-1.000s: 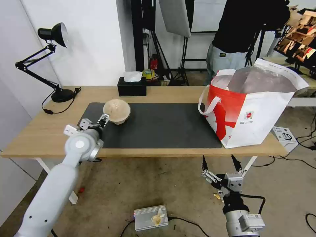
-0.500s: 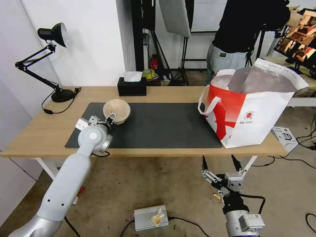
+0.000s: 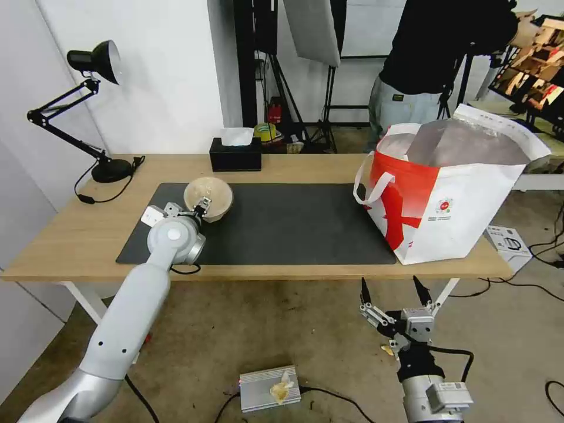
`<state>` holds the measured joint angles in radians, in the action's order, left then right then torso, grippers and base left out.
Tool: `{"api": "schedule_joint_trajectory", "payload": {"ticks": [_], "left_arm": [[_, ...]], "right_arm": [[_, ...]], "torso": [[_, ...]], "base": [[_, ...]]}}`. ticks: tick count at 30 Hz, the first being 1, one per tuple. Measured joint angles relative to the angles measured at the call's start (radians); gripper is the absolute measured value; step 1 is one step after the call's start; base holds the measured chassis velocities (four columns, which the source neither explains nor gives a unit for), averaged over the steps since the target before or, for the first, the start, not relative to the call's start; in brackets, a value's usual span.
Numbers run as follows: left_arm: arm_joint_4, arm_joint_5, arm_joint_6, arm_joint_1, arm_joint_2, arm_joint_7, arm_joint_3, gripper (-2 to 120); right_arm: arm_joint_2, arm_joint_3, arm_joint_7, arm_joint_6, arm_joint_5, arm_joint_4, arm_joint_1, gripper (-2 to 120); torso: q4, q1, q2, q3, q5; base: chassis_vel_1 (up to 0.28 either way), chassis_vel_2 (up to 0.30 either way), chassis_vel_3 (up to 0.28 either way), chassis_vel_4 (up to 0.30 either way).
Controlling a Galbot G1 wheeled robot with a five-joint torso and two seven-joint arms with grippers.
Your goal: Pick up the trash from the table and place it into the takeout bag.
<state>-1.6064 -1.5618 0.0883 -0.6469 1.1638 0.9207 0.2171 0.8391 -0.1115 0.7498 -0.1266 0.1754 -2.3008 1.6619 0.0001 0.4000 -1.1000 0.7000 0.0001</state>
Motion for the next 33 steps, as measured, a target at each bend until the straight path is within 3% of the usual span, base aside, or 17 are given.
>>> {"api": "schedule_joint_trajectory", "payload": {"ticks": [33], "left_arm": [[0.009,0.104,-0.082,-0.044,0.055,-0.066,0.005,100]], "right_arm": [[0.000,0.000,0.000,0.000,0.000,0.000,0.000,100]], "torso": [[-0.0001,0.000,0.000,0.000,0.0000]], "base": [[0.000,0.000,0.000,0.000]]}}
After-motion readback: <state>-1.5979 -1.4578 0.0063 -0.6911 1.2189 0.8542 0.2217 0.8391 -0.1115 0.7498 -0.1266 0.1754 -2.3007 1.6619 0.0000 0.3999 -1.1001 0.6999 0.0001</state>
